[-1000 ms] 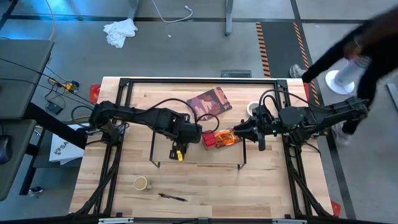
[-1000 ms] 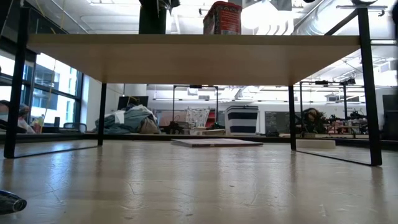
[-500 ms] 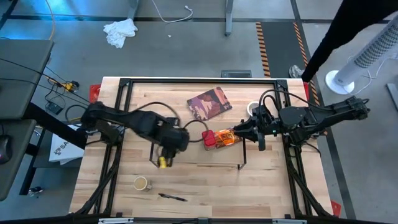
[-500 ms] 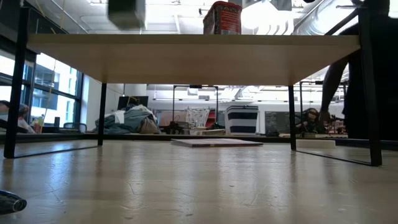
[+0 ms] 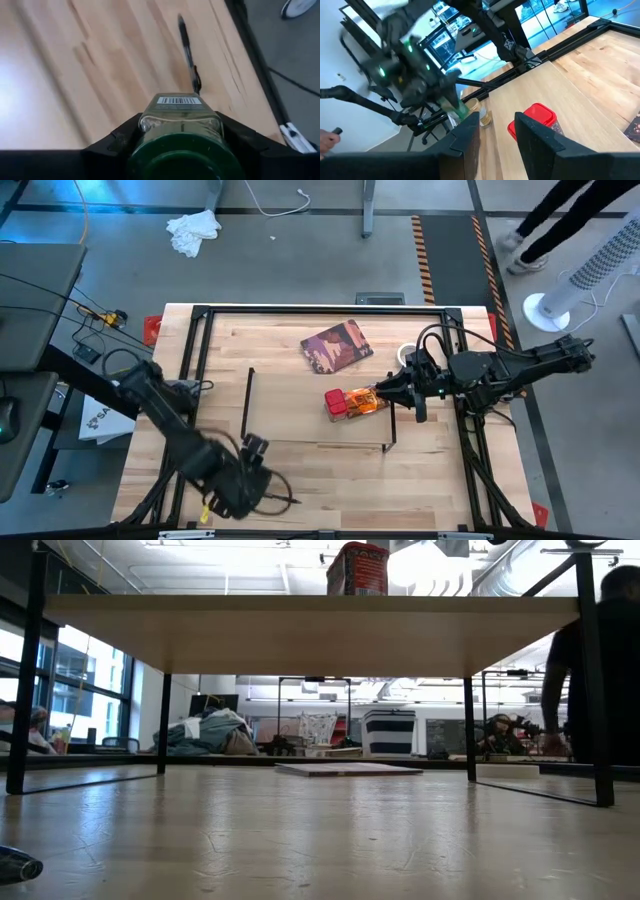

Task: Shelf spices
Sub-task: Remove the green seasoning bottle from the shelf

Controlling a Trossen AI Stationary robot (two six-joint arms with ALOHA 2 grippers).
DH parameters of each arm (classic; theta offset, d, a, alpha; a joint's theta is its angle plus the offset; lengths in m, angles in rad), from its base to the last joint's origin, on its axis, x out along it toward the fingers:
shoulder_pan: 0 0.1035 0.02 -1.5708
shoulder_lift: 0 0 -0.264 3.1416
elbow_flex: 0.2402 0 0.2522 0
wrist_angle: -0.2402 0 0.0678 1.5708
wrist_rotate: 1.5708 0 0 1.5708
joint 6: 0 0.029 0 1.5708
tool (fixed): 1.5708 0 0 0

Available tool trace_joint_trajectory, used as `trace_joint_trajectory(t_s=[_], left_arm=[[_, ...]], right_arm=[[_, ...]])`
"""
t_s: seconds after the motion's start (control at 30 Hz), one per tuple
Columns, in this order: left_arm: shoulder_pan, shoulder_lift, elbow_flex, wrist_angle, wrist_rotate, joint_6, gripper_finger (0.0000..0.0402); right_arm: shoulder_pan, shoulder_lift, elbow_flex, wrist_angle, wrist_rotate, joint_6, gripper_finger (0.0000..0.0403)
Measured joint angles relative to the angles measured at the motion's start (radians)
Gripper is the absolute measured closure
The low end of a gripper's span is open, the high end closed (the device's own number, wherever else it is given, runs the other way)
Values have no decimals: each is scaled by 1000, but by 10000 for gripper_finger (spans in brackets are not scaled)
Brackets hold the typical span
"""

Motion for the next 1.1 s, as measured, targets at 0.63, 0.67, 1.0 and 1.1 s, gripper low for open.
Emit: trace_joint_trajectory(t_s=[0.63, 0.67, 1.0, 1.1], left_arm=[[145, 17, -336, 310, 89, 137, 182], [154, 17, -336, 308, 93, 137, 182], [212, 17, -334, 349, 118, 109, 178], [212, 9, -332, 348, 148, 102, 177]], right_arm=[[0, 34, 0, 0, 1, 30, 284], [0, 34, 0, 0, 1, 30, 284], [0, 34, 0, 0, 1, 29, 284], [0, 34, 0, 0, 1, 29, 284]])
